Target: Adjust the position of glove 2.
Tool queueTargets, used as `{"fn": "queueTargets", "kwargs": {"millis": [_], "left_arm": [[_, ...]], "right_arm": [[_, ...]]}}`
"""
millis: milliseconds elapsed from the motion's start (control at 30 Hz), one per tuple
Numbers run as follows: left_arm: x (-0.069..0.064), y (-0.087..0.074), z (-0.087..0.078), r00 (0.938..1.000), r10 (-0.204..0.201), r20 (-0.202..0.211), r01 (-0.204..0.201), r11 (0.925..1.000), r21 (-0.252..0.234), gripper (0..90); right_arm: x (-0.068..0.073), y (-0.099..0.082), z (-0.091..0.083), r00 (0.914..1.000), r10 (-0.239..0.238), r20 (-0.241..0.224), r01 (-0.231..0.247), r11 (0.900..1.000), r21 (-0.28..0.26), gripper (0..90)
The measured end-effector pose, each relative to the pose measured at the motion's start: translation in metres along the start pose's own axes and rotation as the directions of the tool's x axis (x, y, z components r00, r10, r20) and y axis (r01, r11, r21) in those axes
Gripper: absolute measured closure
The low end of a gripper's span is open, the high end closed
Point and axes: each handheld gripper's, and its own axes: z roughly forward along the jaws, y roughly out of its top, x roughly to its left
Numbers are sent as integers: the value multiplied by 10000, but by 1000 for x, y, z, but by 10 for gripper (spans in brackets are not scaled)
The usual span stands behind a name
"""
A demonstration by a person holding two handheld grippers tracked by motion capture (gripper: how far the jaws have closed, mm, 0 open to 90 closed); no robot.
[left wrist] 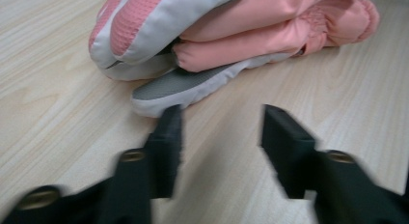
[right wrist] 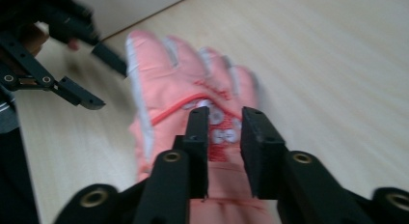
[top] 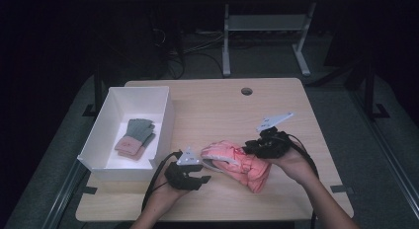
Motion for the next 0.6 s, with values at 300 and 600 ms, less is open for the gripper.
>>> {"fn": "queueTargets", "kwargs": {"millis": [300,600], "left_arm": [[-8,6,2,9983,90,571,-110,9993,354,897],[-25,17,23,9944,516,919,-577,9962,654,897]], "right_arm": [[-36,-35,-18,9971,238,725,-226,9996,-181,900],[-55,-84,-8,9978,621,233,-620,9981,-14,900]]}}
